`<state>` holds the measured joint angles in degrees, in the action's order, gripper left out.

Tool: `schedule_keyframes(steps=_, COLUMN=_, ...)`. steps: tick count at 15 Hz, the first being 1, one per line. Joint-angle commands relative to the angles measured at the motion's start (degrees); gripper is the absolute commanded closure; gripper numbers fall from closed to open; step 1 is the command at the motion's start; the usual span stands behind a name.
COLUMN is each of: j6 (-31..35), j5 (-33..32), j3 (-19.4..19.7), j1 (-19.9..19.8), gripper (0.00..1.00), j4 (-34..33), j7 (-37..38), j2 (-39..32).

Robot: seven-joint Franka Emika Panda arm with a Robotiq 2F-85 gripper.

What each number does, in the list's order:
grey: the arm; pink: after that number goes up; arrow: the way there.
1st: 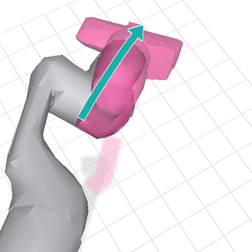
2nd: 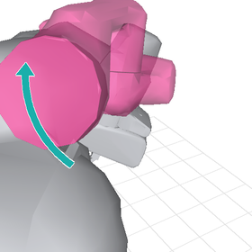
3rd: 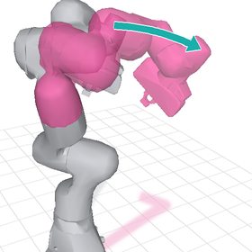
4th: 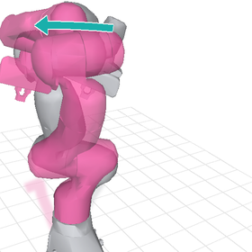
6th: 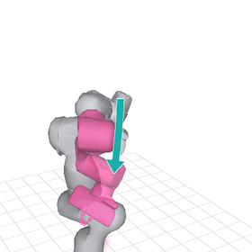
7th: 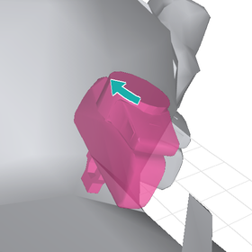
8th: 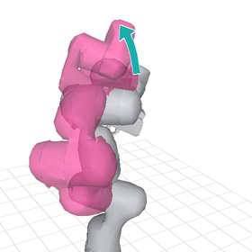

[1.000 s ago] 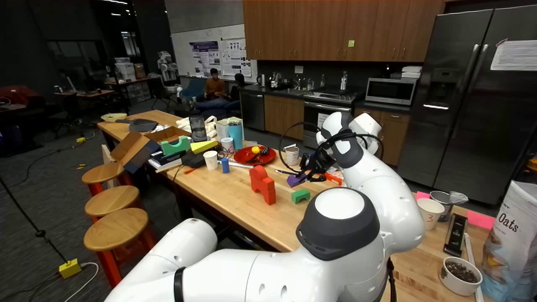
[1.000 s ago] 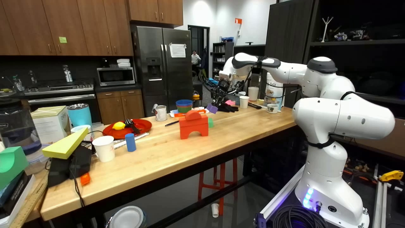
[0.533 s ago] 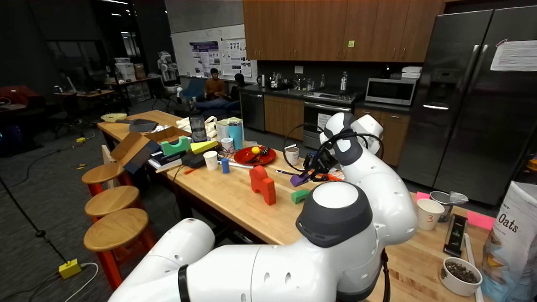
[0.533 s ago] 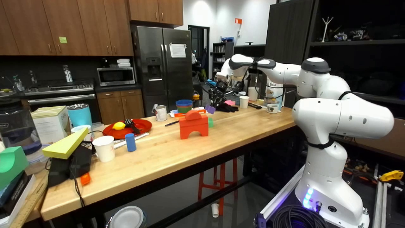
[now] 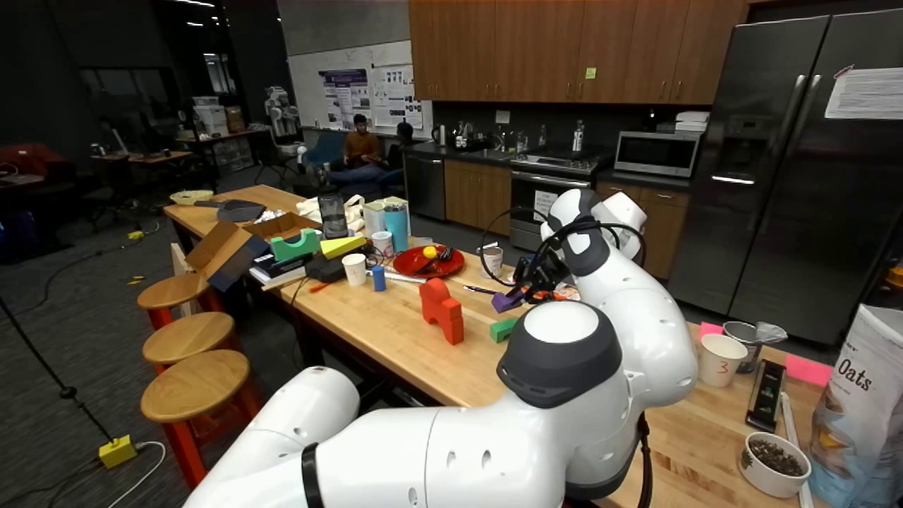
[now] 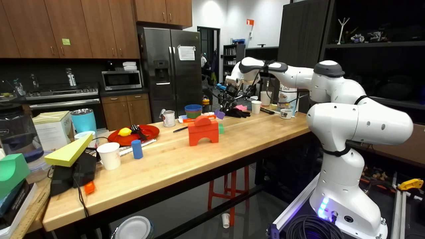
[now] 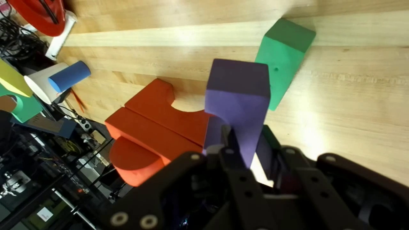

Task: Put the purple block on top of the green block.

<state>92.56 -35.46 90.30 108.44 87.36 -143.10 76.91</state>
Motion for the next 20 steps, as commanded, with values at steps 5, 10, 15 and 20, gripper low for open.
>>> schedule_keyframes(steps=5, j6=-0.7, j5=0.04, j3=2.43, j1=2.12, gripper=0.95, j4=-3.17, j7=5.19, j2=-1.16)
schedule_keyframes(steps=10, j6=-2.89, j5=-0.26, j3=3.31, j1=4.22, gripper=0.95, j4=-4.76, j7=6.28, j2=-1.45)
schedule_keyframes(steps=15, j6=-5.77, j5=-0.84, j3=3.9, j1=6.34, gripper=0.95, j4=-6.44, j7=8.11, j2=-1.48)
schedule_keyframes(steps=20, j6=-8.45, j5=-1.41, j3=4.53, j1=8.02, gripper=0.95, j4=-8.35, j7=10.18, j2=-1.31)
